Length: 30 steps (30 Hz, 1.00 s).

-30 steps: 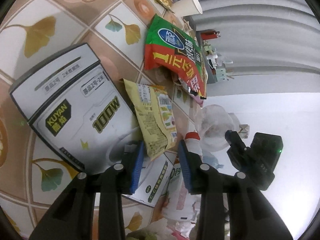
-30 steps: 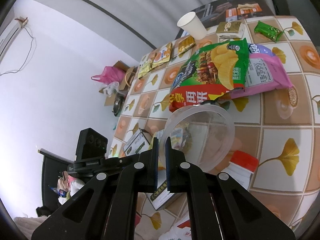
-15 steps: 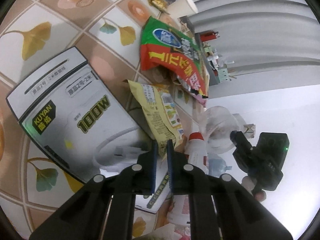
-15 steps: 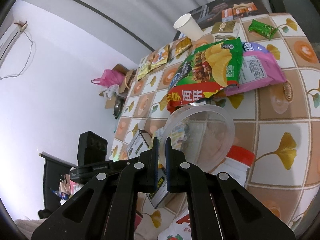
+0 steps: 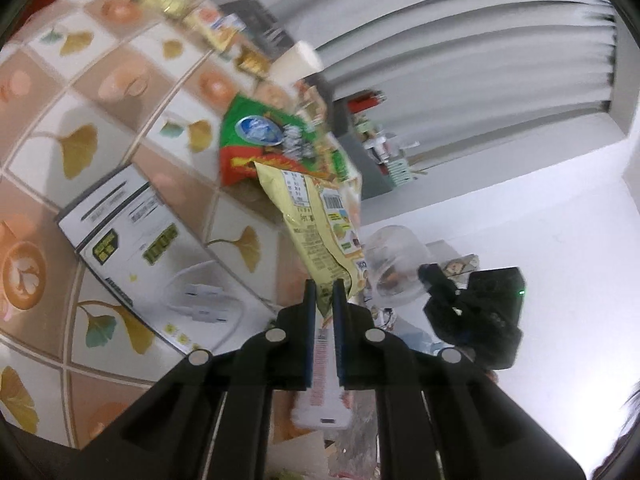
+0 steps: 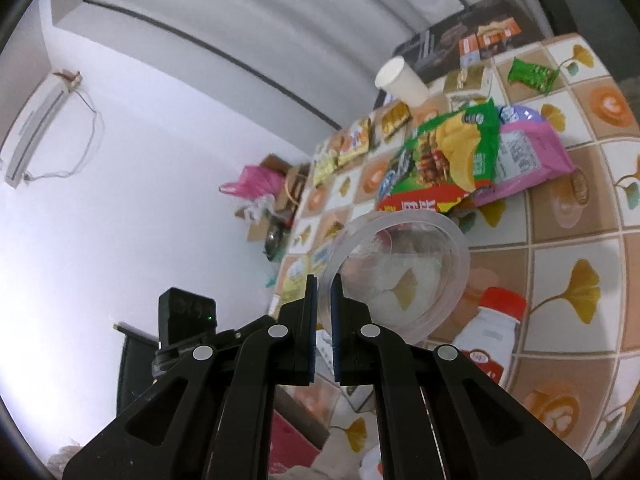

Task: Collect trash
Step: 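Carry bowl and packet to the blue wastebasket and release both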

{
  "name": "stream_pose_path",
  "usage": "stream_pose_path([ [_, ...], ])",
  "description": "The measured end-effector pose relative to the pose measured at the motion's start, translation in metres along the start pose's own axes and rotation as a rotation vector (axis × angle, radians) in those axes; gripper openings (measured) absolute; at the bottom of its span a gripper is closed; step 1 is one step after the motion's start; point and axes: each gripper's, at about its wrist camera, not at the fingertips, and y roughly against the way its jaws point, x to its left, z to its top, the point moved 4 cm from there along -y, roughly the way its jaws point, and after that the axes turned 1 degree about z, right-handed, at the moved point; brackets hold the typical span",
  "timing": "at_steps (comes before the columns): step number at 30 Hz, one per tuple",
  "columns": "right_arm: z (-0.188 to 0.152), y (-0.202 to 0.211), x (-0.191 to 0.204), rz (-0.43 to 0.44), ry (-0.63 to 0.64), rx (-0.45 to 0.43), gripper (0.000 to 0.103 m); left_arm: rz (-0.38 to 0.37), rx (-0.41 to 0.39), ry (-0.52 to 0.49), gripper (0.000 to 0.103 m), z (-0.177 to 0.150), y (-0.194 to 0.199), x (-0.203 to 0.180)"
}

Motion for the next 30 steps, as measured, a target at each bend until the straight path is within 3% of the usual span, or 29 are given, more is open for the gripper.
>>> stream_pose_path([
  [9,-0.023,0.096,-0.018,-0.008,-0.064,-0.24,0.005,-0.067,0.068,-0.163,0.007,-0.003,-0.021,-0.078],
  [19,-0.076,0.225,-0.077,-0.113,-0.195,-0.499,0.005,-0.109,0.23,-0.316,0.007,-0.053,-0.117,-0.172],
  [30,-0.126,0.289,-0.145,-0.183,-0.343,-0.642,0.005,-0.057,0.394,-0.455,0.007,-0.117,-0.235,-0.236],
])
